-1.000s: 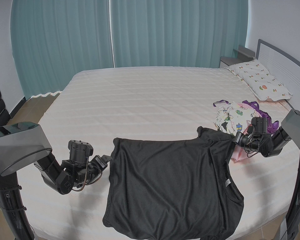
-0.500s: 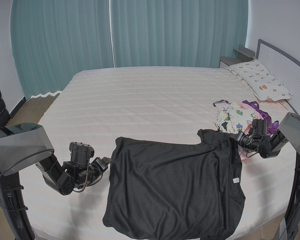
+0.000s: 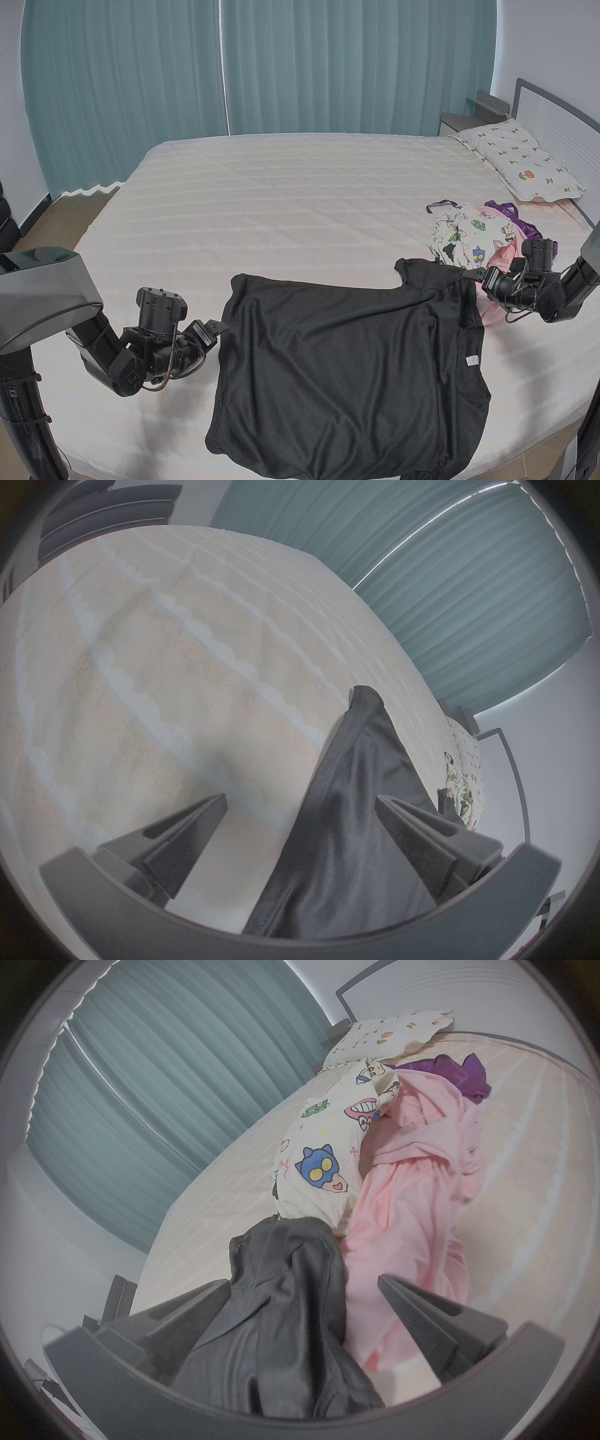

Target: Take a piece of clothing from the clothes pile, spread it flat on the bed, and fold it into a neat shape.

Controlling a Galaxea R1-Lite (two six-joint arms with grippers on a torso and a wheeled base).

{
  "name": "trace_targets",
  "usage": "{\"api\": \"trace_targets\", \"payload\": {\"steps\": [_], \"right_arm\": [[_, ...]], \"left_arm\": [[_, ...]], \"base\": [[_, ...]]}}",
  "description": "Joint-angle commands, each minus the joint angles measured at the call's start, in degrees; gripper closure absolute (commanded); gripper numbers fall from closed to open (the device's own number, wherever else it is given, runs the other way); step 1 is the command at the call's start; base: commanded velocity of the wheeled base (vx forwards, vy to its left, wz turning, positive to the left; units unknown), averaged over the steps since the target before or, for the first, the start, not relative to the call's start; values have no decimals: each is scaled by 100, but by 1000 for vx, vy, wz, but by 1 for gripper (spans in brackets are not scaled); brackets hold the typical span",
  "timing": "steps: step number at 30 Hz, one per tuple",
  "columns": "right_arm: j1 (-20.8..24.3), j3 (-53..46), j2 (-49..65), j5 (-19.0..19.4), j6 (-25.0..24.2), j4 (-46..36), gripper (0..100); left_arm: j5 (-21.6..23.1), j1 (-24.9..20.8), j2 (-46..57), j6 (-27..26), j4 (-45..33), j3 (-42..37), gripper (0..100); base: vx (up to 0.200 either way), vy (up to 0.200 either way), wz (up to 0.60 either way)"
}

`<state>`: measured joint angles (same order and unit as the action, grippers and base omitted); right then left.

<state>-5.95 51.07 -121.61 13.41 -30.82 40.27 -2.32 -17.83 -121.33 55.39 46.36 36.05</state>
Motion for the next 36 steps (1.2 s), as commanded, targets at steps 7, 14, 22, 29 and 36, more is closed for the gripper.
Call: {"api": "trace_targets", "payload": {"steps": [7,14,22,29,36], "right_arm": [[199,-1776,1342,48,146,8,0],[155,-2558,1500,83,67,34,0],[129,-2769,1395,118,41,25,0],[129,-2769,1342,118,41,34,0],[138,-2760,1377,109,41,34,0]], "left_arm": [[12,-229,488,24,-4,-529,0],[-6,-827,751,42,-4,-1074,0],[-41,-871,699,24,-22,-1161,0],[3,-897,611,50,-13,-1091,0],[12,-950,382,59,-4,-977,0]], "base": [[-114,0,0],[-200,0,0],[-100,0,0],[0,0,0],[0,0,0]]}}
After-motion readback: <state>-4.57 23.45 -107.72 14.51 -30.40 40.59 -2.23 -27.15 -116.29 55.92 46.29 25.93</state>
